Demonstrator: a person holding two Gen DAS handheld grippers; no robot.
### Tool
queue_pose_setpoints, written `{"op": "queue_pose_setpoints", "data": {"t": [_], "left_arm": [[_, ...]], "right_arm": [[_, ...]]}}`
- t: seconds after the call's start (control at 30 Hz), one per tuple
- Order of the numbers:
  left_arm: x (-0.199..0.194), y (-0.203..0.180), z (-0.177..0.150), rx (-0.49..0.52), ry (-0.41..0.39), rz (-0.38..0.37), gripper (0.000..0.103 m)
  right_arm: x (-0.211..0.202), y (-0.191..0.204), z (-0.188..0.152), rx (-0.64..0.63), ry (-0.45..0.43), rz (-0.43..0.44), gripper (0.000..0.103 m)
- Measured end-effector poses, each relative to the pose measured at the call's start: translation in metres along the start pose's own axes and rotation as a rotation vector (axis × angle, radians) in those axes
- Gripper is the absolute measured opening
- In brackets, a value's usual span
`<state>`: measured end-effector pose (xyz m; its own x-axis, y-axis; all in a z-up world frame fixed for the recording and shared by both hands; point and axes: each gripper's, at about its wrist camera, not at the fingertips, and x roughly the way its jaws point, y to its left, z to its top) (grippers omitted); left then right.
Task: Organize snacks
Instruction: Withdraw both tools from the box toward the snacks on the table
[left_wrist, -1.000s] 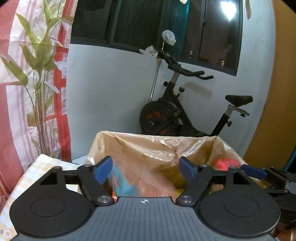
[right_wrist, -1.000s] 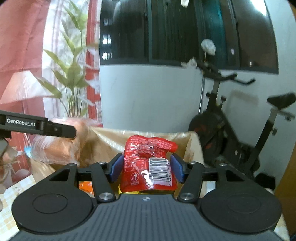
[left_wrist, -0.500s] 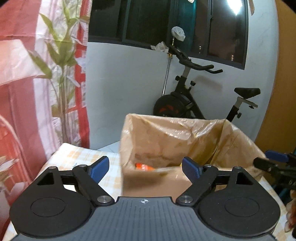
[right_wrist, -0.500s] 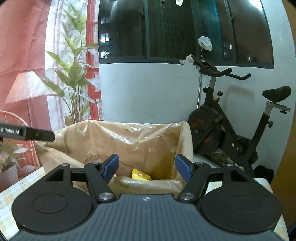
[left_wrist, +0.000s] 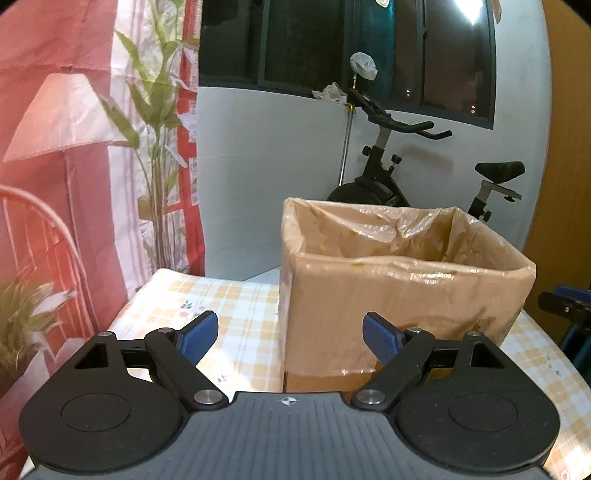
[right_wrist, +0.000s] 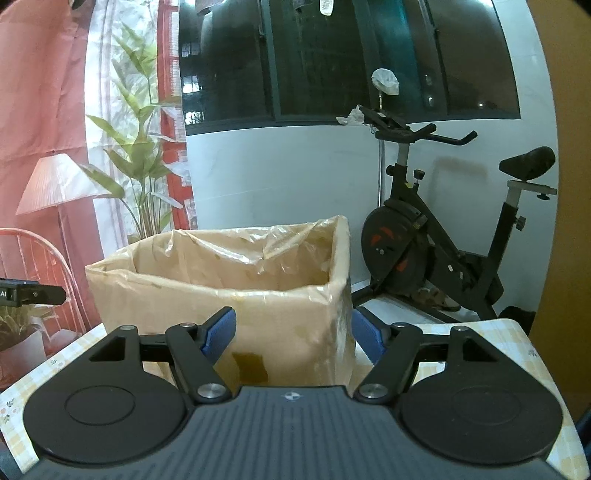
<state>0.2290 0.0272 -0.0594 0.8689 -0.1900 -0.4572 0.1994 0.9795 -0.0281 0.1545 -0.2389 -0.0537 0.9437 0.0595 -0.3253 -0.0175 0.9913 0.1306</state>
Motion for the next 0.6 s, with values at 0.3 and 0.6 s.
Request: {"op": "queue_pose_setpoints", "data": {"t": [0.3,0.6], "left_arm": [[-0.012,0.01,-0.034,-0.04,-0.005,0.036,0.087],[-0.021,0.005,-0.064,-0.022,0.01,0.053,0.087]], "right_arm": [[-0.012,0.0,-0.029,0.027,0.021,-0.01,0.072],[-0.017,0.002,-0.063,0.051,0.067,-0.028,0.072]]}}
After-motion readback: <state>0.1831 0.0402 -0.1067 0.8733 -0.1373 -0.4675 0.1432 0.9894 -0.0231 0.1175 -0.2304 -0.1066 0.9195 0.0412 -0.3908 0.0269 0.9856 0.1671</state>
